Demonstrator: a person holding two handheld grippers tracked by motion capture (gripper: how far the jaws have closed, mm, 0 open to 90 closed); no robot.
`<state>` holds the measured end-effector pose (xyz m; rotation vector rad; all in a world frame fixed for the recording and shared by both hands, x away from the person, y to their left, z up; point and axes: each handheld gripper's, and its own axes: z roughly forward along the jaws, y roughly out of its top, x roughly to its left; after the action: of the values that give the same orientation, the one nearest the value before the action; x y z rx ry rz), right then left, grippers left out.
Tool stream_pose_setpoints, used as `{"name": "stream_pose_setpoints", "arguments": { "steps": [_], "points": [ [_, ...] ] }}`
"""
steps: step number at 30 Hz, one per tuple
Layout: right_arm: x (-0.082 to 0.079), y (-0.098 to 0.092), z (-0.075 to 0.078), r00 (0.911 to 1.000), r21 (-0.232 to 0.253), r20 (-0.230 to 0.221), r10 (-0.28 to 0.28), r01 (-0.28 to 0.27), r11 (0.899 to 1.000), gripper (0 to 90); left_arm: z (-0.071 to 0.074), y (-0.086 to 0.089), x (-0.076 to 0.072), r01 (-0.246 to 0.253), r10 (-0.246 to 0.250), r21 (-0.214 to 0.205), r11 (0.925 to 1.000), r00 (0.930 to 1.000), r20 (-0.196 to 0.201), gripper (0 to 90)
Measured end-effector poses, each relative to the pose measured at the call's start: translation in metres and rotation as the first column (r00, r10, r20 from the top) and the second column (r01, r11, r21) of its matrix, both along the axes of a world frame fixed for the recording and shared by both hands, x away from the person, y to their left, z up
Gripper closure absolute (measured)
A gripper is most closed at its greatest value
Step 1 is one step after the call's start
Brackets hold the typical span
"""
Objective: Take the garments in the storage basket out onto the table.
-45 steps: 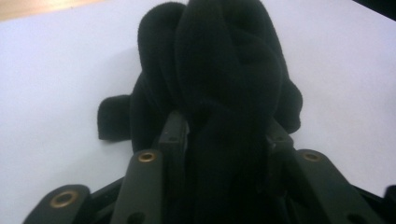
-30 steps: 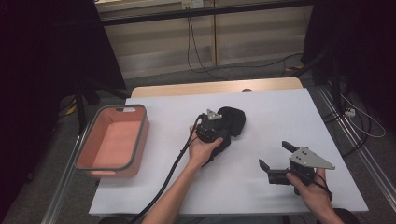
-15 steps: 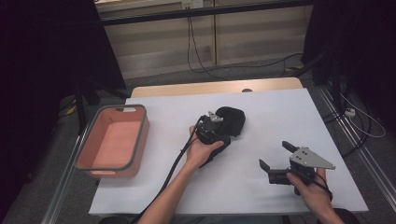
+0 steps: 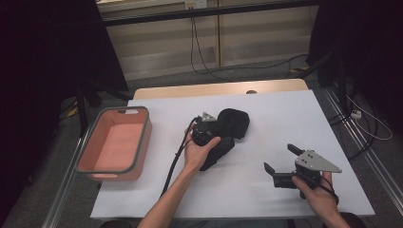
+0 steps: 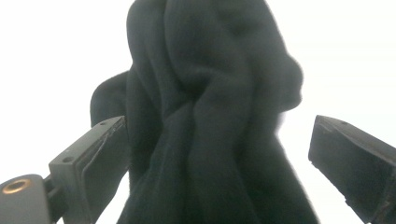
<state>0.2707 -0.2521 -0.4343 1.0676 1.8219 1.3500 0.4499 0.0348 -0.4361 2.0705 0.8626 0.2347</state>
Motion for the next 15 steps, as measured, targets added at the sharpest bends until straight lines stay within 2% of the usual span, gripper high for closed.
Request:
{"name": "stream_pose_setpoints", "arguments": {
  "steps": [3, 5, 7, 9, 12, 15],
  "points": [
    [0.0, 0.0, 0.0, 1.0, 0.0, 0.0, -0.001, 0.001, 1.0, 0.0, 0.006, 0.008, -0.002, -0.002, 0.002, 0.011, 0.9999, 0.9994, 0.036, 5.8],
    [0.0, 0.0, 0.0, 1.0, -0.002, -0.001, -0.001, 0.001, 1.0, 0.0, 0.012, 0.014, -0.005, 0.016, -0.015, -0.013, 0.9998, 0.9987, 0.049, 5.7],
    [0.0, 0.0, 0.0, 1.0, -0.003, 0.0, -0.001, 0.001, 1.0, 0.0, 0.017, 0.019, -0.008, 0.013, -0.01, -0.046, 0.9988, 0.998, 0.062, 5.7],
    [0.001, 0.0, 0.0, 1.0, -0.003, -0.004, -0.005, 0.005, 1.0, 0.0, 0.023, 0.022, -0.011, 0.016, -0.012, -0.072, 0.9973, 0.9985, 0.053, 5.9],
    [0.002, 0.001, -0.001, 1.0, -0.003, -0.003, -0.003, 0.003, 1.0, 0.0, 0.032, 0.026, -0.018, 0.024, -0.018, -0.056, 0.9981, 0.9945, 0.103, 6.1],
    [0.001, 0.001, -0.001, 1.0, -0.006, -0.001, -0.007, 0.007, 1.0, 0.0, 0.041, 0.03, -0.025, 0.037, -0.029, -0.058, 0.9976, 0.9909, 0.131, 6.1]
  ]
}}
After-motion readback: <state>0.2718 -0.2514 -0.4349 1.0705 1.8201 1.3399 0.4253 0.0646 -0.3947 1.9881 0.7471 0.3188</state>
